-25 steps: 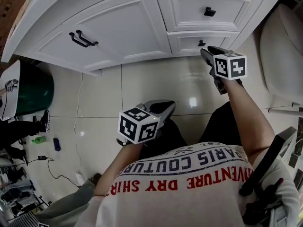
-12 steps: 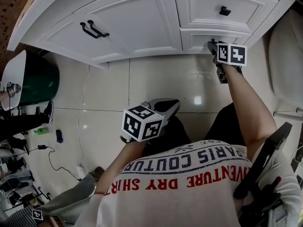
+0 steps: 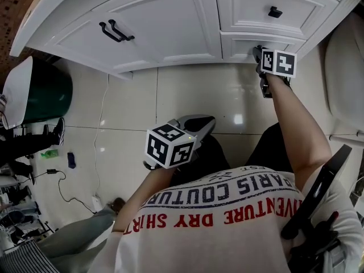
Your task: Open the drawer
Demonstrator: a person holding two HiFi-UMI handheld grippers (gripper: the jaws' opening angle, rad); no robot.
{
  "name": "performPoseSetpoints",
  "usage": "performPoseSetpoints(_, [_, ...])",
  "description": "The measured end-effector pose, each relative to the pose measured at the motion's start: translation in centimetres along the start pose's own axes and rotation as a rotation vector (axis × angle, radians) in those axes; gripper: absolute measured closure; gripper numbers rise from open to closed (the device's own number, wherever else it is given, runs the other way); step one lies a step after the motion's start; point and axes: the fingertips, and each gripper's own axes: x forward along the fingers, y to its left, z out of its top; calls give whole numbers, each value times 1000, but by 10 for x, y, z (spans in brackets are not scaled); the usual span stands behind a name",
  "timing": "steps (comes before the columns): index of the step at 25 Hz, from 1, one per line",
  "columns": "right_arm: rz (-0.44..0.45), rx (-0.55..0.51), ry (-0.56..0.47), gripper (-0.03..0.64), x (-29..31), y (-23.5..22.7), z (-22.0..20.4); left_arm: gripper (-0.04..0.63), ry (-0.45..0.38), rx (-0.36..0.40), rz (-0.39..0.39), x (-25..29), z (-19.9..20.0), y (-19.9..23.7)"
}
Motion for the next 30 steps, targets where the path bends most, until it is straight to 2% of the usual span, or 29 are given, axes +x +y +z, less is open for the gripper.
performPoseSetpoints(10, [-1,4,7,476,-11,2,-9,606,-11,13,1,-2,6,-5])
performPoseSetpoints(26, [65,-32,84,476,-70,24,-80,606,-11,42,-67,19,20,-19])
performPoseSetpoints(30, [83,-47,108,477,-85,30,-98,606,9,69,-88,29,20,-28])
